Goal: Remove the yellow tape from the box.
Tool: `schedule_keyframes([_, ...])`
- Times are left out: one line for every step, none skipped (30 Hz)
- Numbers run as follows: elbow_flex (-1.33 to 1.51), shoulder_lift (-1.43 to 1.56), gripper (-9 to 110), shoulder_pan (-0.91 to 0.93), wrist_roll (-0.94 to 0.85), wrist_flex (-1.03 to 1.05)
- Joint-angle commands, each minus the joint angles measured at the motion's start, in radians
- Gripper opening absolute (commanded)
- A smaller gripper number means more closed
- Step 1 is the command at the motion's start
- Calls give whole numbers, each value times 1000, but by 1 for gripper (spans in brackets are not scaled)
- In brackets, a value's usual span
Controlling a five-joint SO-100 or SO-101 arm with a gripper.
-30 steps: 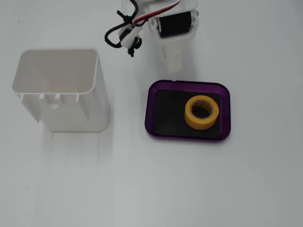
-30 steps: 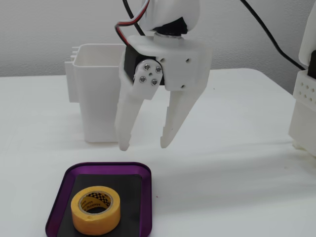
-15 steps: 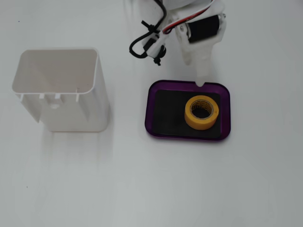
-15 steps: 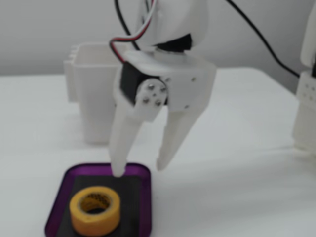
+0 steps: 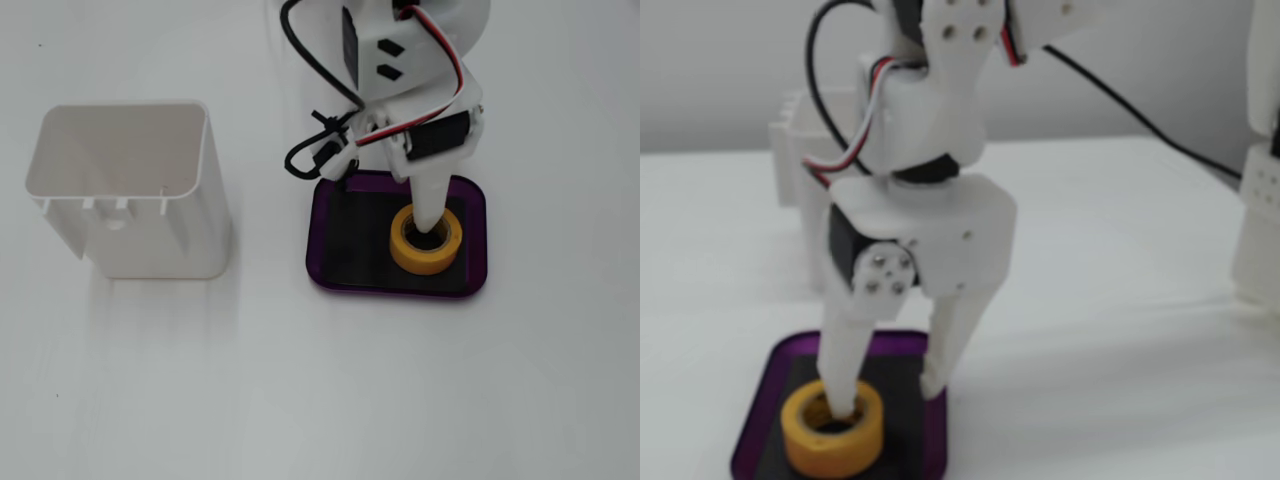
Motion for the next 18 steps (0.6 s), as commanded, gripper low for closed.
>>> schedule_keyframes([-34, 8, 17, -2, -2, -17])
schedule_keyframes([-34, 6, 17, -2, -2, -31])
schedule_keyframes([-34, 6, 17, -2, -2, -41])
schedule_keyframes([-32, 6, 16, -2, -2, -46])
schedule_keyframes([-32, 6, 14, -3, -2, -46])
schedule_keyframes([-32, 6, 12, -5, -2, -46])
schedule_keyframes([-32, 6, 9, -5, -2, -46])
schedule_keyframes([-32, 6, 6, -5, -2, -46])
schedule_keyframes([-34, 6, 3, -5, -2, -46])
schedule_keyframes([-34, 6, 0, -5, -2, -46])
schedule_keyframes([-34, 6, -1, -5, -2, -46])
schedule_keyframes([-34, 6, -1, -5, -2, -46])
schedule_keyframes([-34, 6, 0, -5, -2, -46])
schedule_keyframes([-34, 6, -1, -3, -2, -46])
schedule_keyframes([-34, 6, -1, -3, -2, -46])
schedule_keyframes([-34, 8, -1, -2, -2, -46])
schedule_keyframes([-34, 9, -1, -2, 0, -46])
schedule_keyframes([-34, 15, -1, -2, 0, -46])
